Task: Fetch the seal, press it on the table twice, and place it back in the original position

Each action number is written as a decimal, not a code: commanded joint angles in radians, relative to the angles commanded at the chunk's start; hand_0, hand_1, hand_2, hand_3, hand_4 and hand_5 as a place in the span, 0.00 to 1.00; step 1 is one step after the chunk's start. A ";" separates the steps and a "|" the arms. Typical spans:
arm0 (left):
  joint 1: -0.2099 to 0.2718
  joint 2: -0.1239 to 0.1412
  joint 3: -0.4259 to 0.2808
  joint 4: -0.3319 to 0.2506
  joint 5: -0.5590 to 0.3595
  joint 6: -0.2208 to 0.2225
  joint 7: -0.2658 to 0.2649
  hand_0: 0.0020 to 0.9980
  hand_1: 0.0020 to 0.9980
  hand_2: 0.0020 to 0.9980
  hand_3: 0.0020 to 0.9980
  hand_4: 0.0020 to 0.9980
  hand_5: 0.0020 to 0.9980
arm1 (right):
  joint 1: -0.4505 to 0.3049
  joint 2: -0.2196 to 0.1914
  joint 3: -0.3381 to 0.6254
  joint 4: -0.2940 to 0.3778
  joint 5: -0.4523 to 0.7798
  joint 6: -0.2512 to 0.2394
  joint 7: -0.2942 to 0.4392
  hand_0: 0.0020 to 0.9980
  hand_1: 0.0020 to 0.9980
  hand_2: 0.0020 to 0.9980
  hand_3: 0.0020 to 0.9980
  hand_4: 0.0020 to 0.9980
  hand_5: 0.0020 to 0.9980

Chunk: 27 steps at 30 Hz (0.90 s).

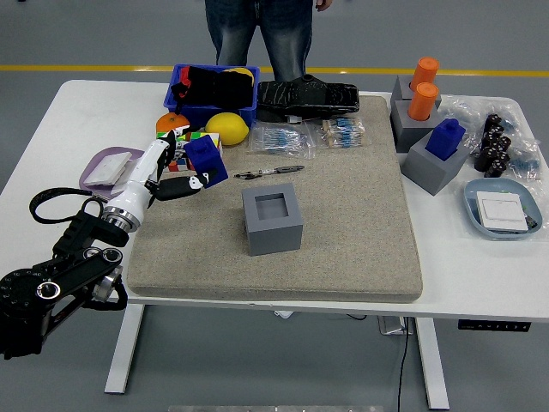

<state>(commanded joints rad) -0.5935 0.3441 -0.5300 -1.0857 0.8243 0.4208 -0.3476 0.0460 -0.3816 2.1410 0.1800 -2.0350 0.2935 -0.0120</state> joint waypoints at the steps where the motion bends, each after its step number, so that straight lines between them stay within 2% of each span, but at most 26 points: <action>1: -0.001 0.000 0.001 -0.015 0.003 -0.001 0.001 0.75 0.59 0.48 0.87 0.63 0.00 | 0.001 0.000 0.000 0.000 -0.001 0.000 0.000 0.89 0.78 0.78 0.77 0.90 0.62; 7: -0.008 -0.007 0.036 -0.103 0.009 -0.009 0.006 0.75 0.58 0.48 0.87 0.63 0.00 | 0.003 0.001 0.002 0.000 -0.001 0.000 0.000 0.89 0.78 0.78 0.77 0.90 0.62; 13: -0.013 -0.018 0.085 -0.155 0.001 -0.008 0.011 0.74 0.58 0.48 0.87 0.63 0.00 | 0.002 -0.001 0.002 0.000 -0.001 -0.002 0.001 0.89 0.78 0.78 0.77 0.90 0.62; 20: -0.024 -0.035 0.128 -0.156 0.003 -0.008 0.018 0.74 0.58 0.47 0.87 0.63 0.00 | 0.003 -0.001 0.001 0.000 -0.002 -0.002 0.002 0.89 0.78 0.78 0.77 0.90 0.62; 27: -0.064 -0.047 0.169 -0.113 0.015 -0.008 0.026 0.74 0.58 0.47 0.87 0.63 0.00 | 0.005 -0.003 -0.001 0.000 -0.003 -0.002 0.004 0.89 0.78 0.78 0.77 0.90 0.62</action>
<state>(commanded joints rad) -0.6573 0.2973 -0.3605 -1.1991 0.8390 0.4125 -0.3221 0.0513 -0.3848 2.1397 0.1800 -2.0385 0.2911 -0.0084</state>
